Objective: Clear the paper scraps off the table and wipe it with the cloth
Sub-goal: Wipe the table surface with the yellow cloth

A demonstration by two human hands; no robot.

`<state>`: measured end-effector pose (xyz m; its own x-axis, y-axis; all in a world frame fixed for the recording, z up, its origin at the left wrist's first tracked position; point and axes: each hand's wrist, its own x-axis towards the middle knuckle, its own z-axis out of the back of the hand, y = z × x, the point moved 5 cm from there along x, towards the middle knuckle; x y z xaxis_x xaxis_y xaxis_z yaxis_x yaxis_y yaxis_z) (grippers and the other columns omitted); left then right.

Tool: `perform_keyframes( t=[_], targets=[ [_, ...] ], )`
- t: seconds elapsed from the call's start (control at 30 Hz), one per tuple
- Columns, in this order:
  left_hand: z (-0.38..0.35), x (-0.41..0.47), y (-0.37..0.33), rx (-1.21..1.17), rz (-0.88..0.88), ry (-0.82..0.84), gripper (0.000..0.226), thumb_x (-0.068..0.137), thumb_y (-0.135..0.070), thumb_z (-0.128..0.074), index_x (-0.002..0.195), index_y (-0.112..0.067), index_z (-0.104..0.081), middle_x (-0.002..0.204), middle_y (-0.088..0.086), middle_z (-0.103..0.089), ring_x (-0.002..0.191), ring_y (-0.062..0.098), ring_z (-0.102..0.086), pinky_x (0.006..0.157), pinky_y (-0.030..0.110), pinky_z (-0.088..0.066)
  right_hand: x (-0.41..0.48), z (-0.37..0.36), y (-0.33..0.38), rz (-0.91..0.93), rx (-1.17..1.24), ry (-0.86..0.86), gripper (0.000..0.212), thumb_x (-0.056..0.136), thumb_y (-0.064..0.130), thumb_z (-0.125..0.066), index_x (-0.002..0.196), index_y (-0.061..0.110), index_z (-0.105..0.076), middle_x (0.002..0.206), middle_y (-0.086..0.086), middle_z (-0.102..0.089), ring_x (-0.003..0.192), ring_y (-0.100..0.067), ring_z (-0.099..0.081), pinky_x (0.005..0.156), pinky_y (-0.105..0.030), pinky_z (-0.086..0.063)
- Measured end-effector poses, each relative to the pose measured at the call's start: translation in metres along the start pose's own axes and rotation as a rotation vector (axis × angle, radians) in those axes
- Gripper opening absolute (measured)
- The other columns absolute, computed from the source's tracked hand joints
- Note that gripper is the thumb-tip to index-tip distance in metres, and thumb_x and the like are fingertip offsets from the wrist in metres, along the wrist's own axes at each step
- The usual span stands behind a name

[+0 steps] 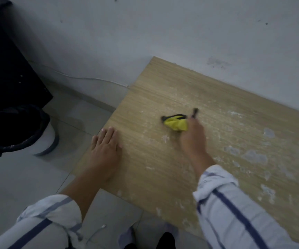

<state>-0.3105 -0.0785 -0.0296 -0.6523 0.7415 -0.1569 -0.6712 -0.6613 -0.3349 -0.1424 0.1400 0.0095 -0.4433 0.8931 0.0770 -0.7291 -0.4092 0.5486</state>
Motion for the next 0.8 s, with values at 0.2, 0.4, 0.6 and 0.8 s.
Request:
perform_keyframes(
  t=[0.2, 0.4, 0.6, 0.8],
  targets=[
    [-0.002, -0.028, 0.023, 0.03, 0.031, -0.047, 0.065, 0.092, -0.049, -0.002, 0.15, -0.02, -0.009, 0.158, -0.003, 0.0, 0.141, 0.01, 0.017, 0.116, 0.034, 0.012, -0.046, -0.029, -0.008, -0.059, -0.117, 0.148, 0.052, 0.087, 0.008, -0.049, 0.136, -0.004, -0.036, 0.137, -0.027, -0.04, 0.127, -0.043, -0.037, 0.11, -0.048, -0.024],
    [0.002, -0.029, 0.024, -0.032, 0.037, -0.134, 0.071, 0.087, -0.048, -0.001, 0.147, -0.018, -0.025, 0.157, -0.001, -0.017, 0.145, 0.013, -0.003, 0.117, 0.031, 0.004, -0.117, -0.084, 0.108, 0.176, 0.218, 0.341, 0.047, 0.086, 0.005, -0.04, 0.132, 0.0, -0.045, 0.138, -0.02, -0.046, 0.133, -0.033, -0.038, 0.114, -0.032, -0.015],
    [0.003, -0.031, 0.02, -0.032, 0.028, -0.073, 0.051, 0.101, -0.034, -0.02, 0.149, -0.016, -0.015, 0.158, 0.001, -0.006, 0.145, 0.014, 0.008, 0.118, 0.033, 0.009, -0.048, -0.011, 0.031, -0.024, 0.094, 0.087, 0.051, 0.087, -0.001, -0.044, 0.137, 0.008, -0.041, 0.142, -0.016, -0.042, 0.131, -0.03, -0.039, 0.106, -0.037, -0.033],
    [0.005, -0.033, 0.021, -0.066, 0.016, -0.09, 0.053, 0.1, -0.038, -0.015, 0.148, -0.016, -0.021, 0.158, 0.001, -0.011, 0.145, 0.014, 0.004, 0.118, 0.031, 0.007, -0.108, -0.062, 0.045, 0.069, -0.009, 0.29, 0.052, 0.082, 0.004, -0.041, 0.134, -0.005, -0.039, 0.143, -0.026, -0.037, 0.137, -0.042, -0.026, 0.114, -0.048, -0.012]
  ],
)
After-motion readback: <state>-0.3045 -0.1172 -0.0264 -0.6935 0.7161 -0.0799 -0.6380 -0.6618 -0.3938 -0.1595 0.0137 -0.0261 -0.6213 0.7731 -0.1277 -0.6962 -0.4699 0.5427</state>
